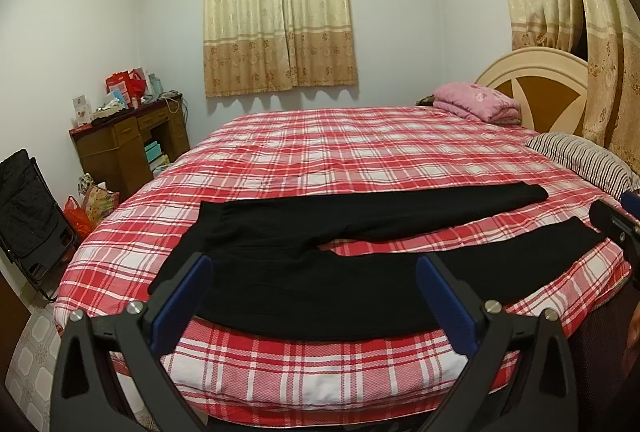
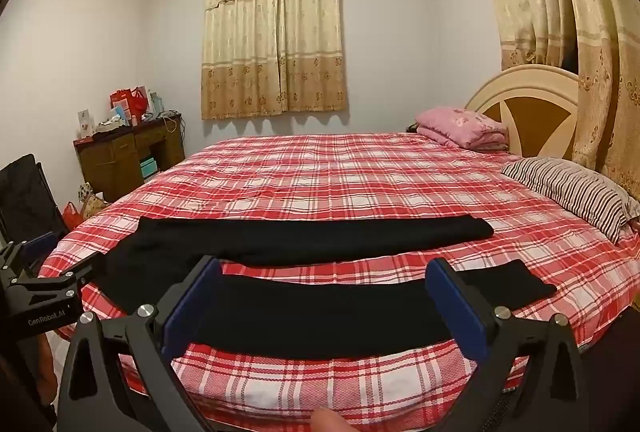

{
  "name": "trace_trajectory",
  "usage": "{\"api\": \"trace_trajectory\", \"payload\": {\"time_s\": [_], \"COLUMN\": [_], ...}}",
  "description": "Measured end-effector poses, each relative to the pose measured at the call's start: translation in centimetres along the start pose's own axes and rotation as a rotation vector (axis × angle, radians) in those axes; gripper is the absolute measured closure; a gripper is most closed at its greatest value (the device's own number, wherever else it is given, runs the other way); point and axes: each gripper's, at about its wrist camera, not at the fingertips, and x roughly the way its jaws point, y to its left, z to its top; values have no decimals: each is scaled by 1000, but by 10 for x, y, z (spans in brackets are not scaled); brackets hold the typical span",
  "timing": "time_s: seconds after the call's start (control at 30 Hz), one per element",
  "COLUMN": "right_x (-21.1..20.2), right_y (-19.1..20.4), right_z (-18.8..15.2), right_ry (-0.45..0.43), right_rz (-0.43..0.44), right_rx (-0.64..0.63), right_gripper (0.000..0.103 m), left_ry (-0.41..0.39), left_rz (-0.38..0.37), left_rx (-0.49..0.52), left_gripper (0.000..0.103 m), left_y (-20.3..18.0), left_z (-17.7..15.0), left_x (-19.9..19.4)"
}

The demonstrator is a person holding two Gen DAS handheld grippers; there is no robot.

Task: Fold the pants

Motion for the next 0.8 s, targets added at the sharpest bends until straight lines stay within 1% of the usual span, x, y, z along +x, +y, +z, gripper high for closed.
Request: {"api": "trace_trajectory", "payload": {"time_s": [0.7, 0.73, 0.8], "right_x": [0, -1, -2], "right_y": [4, -4, -2], "right_z": [-3, -5, -5], "right_ry": [-2, -2, -4], "right_rz": [-1, 0, 0], "right_rx": [-2, -4, -8], "right_gripper": [1, 1, 1], "left_ry": [-2, -3, -2], "left_rz": [2, 1, 2], "left_rx": [-1, -1, -1], "left_gripper": [0, 0, 0], "left_y": [1, 1, 1], "left_z": [1, 1, 1], "left_x": [-1, -1, -1]}}
